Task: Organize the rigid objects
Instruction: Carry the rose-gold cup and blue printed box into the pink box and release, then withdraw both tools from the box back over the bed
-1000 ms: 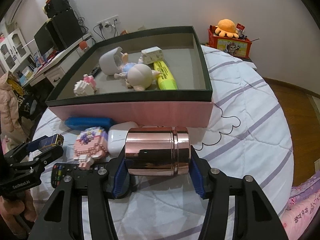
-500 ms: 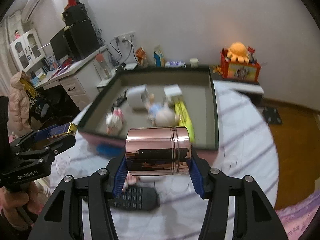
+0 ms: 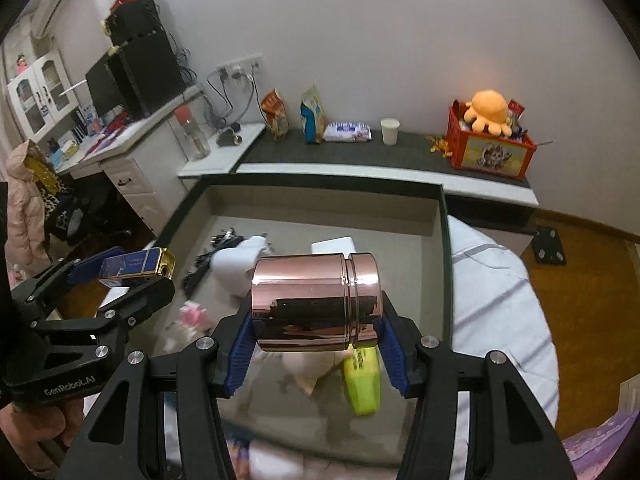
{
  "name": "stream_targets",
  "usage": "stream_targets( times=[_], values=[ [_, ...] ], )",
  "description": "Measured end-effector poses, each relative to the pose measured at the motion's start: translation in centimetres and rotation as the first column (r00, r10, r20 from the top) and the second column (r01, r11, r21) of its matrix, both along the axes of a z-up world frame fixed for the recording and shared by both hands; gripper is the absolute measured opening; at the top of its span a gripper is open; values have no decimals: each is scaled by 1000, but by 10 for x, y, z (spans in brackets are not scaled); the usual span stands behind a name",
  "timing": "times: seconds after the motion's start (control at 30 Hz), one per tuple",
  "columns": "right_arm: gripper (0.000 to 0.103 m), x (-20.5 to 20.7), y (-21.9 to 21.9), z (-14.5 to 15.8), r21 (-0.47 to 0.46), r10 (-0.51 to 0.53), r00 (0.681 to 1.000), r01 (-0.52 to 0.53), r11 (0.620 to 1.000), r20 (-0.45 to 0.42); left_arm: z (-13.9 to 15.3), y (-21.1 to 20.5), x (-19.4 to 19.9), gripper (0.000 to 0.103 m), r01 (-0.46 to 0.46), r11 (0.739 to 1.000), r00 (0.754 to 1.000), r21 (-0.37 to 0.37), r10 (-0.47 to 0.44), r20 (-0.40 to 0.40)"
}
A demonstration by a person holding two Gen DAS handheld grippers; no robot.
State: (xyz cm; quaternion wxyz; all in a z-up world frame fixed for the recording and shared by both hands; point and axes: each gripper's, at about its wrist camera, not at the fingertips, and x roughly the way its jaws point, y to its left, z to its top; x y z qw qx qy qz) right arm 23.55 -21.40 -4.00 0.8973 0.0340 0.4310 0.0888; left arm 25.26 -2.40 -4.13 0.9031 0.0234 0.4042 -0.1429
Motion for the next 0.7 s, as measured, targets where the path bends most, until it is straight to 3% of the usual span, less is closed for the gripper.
stream_targets(
  times=[0.3,0.33,0.4,0.6,0.7],
  values=[
    [56,21,2,-23,-24,17,999,-19,1000,-48,-30,-7,25,84,-5,999,998,48,8,-61],
    [58,21,3,-23,-31,23,999,-25,999,-48,-31,-7,25,84,-6,999,998,53,9,-62],
    [79,19,4,-23,-32,26,999,-27,999,-41,-31,-9,24,88,-7,997,998,76,12,-62],
    [83,6,1,-10,-21,14,1000,-14,1000,6,-20,-3,14,103,-28,997,999,78,31,-39],
    [86,-3,-1,0,-23,0,1000,0,1000,25,-11,0,5,103,-37,996,999,85,39,-17]
  ],
)
